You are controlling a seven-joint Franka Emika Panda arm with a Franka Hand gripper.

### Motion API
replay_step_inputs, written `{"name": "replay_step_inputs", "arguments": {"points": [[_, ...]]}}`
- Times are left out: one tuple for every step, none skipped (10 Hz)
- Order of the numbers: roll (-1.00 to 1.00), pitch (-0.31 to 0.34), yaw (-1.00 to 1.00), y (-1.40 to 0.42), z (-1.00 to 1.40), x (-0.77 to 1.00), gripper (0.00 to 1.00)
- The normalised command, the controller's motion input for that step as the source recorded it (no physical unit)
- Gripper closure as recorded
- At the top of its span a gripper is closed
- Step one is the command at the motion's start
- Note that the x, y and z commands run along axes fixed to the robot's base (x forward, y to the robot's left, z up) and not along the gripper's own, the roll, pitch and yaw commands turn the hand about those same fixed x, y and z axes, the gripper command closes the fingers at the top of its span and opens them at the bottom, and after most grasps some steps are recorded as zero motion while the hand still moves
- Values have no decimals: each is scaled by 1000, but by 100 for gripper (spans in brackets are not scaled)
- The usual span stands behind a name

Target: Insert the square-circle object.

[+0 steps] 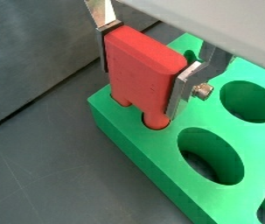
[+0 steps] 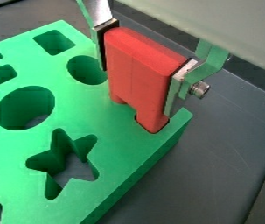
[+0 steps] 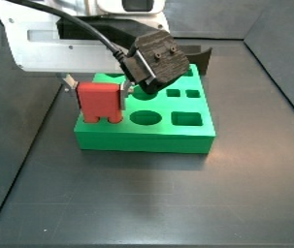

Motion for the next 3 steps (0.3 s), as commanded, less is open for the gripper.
{"name": "replay_step_inputs", "arguments": {"points": [[-57,-50,0,0,0,0,100],[-41,0,0,17,0,0,100],[3,0,0,0,0,0,100]]}}
